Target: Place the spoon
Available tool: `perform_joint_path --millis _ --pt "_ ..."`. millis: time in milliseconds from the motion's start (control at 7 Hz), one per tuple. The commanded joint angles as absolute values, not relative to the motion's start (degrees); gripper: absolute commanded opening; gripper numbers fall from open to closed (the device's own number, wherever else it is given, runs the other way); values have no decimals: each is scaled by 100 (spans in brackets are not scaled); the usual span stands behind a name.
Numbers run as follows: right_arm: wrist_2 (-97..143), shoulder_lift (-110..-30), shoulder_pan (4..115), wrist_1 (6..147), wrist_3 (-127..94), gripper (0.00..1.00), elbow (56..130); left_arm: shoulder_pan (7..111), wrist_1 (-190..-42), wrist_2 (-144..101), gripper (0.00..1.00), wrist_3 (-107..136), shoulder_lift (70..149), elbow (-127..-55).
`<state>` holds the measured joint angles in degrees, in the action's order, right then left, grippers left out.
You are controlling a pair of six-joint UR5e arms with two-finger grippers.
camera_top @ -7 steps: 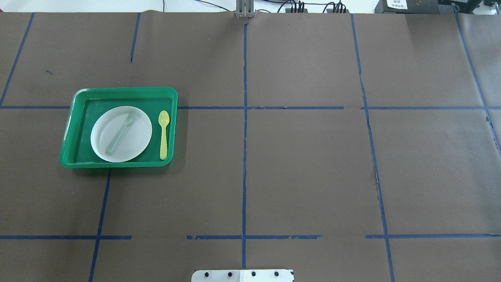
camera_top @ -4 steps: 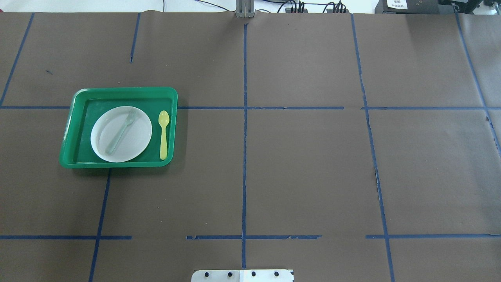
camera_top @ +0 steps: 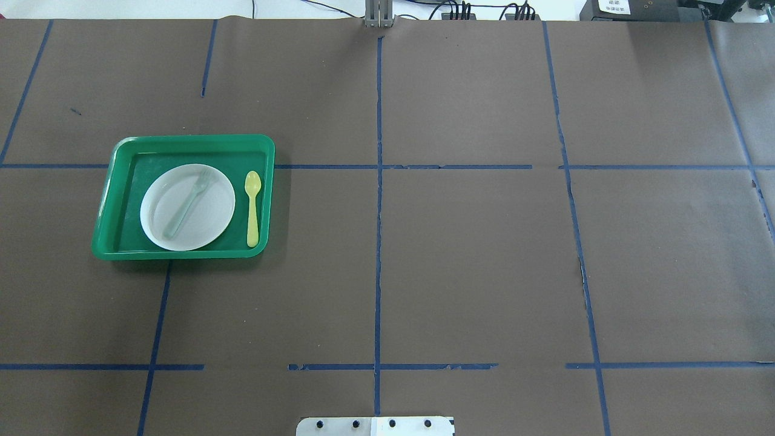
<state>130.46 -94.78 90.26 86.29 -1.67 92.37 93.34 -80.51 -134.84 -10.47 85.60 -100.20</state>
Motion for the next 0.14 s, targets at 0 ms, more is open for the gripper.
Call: perform_joint_path --millis 0 --pt "13052 -9475 9026 8622 -167 100 9237 9334 -8042 -13500 100 -1046 8561 -10028"
